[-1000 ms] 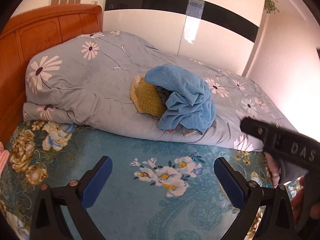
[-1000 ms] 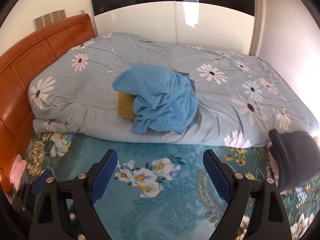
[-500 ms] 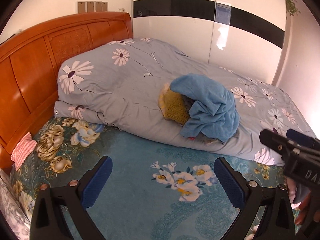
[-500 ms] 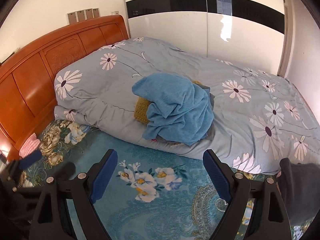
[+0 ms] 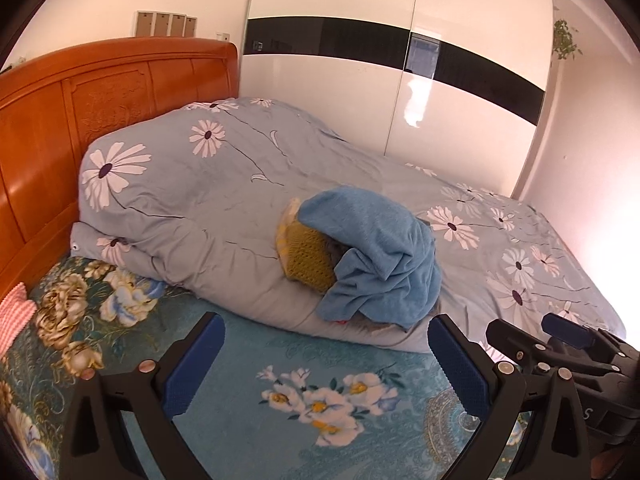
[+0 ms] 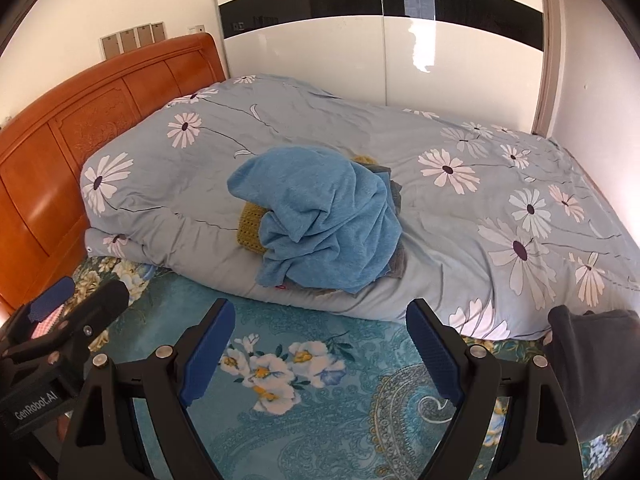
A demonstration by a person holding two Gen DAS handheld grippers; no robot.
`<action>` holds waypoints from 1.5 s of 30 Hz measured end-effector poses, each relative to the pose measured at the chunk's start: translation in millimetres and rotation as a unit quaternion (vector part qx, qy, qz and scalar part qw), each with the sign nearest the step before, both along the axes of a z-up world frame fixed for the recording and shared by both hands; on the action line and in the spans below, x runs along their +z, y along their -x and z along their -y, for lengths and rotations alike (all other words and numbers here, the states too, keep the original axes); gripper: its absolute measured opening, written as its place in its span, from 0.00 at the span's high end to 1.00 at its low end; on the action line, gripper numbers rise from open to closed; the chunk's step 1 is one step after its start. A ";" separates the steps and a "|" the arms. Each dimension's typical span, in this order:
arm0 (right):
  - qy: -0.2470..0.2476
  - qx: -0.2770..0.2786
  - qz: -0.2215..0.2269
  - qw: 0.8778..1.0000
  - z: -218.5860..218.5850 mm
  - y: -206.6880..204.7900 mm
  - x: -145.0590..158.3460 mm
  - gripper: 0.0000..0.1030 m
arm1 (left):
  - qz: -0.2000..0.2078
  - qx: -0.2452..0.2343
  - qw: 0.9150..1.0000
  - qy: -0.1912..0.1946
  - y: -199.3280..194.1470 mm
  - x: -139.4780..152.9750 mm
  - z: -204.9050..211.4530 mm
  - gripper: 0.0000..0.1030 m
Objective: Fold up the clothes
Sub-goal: 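Move both tools toward the clothes pile on the bed, then grasp the light blue sweatshirt with the right gripper and lift it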
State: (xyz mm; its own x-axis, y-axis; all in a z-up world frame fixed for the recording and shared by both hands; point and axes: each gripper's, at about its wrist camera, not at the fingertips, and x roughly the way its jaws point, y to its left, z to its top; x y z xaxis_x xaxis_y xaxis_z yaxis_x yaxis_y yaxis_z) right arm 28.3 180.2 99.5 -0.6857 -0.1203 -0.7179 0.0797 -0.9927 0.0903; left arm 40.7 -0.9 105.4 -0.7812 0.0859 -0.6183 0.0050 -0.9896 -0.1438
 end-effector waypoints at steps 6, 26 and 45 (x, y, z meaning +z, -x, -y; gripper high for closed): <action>-0.008 -0.009 0.013 1.000 6.4 24.5 -16.3 0.14 | -0.011 -0.007 0.999 0.030 23.0 -12.1 4.1 0.00; 0.039 -0.006 0.091 0.995 -4.3 198.3 -103.9 0.30 | 0.077 0.022 0.997 -0.001 86.0 -144.8 46.1 0.00; 0.214 -0.006 -0.006 0.977 -42.7 172.0 11.4 0.86 | 0.147 0.017 0.976 -0.161 26.0 -162.5 84.1 0.00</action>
